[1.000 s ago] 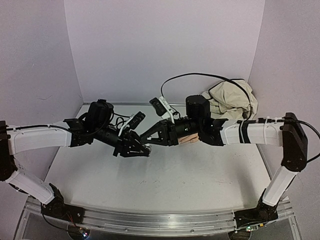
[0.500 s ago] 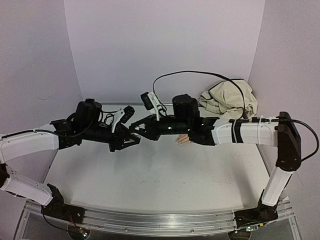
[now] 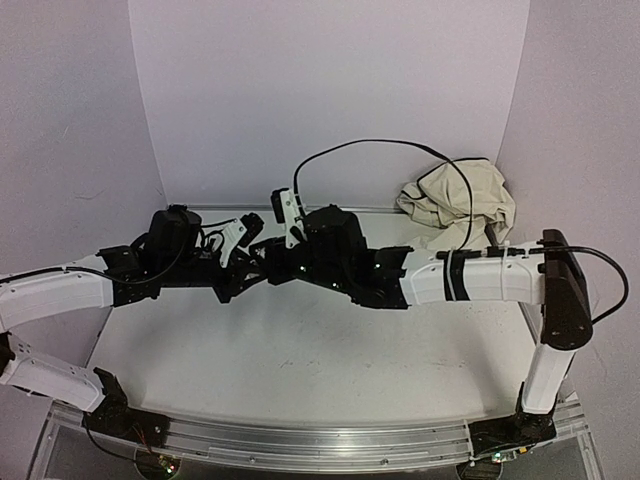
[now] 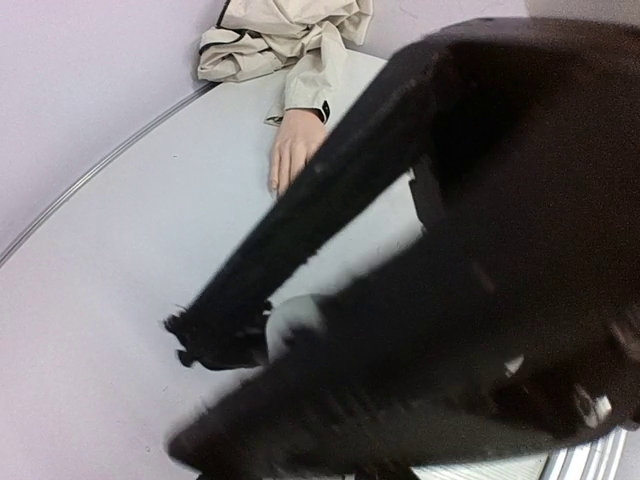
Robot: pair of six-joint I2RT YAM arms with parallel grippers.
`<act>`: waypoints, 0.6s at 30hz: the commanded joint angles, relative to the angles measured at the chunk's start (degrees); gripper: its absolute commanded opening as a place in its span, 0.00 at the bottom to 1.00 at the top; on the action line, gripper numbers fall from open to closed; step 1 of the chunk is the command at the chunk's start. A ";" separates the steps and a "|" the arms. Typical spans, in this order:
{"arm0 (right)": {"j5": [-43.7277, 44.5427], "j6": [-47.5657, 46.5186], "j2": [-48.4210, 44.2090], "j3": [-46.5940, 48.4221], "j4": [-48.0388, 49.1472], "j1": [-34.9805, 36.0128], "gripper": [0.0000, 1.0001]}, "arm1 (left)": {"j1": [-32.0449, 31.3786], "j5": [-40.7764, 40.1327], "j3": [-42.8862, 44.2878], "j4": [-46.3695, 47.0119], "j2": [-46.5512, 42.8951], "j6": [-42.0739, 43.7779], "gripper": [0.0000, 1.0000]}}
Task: Paint the nails
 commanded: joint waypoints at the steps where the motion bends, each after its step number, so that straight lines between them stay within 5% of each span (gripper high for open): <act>1: -7.01 -2.82 -2.88 0.48 -0.98 1.01 0.34 | 1.29 -3.54 2.95 7.88 -1.77 0.46 0.00; 3: -7.10 -3.99 -4.71 -0.70 -0.79 0.39 0.47 | 1.29 -3.00 3.02 7.88 -1.67 0.50 0.00; 14: -5.76 -10.77 -18.90 -11.79 1.05 -3.64 0.74 | 1.29 -2.22 3.19 7.84 -0.75 0.61 0.00; 18: -8.30 -8.01 -22.12 -17.28 1.92 -8.90 0.76 | 1.24 0.67 3.38 7.80 0.14 0.46 0.00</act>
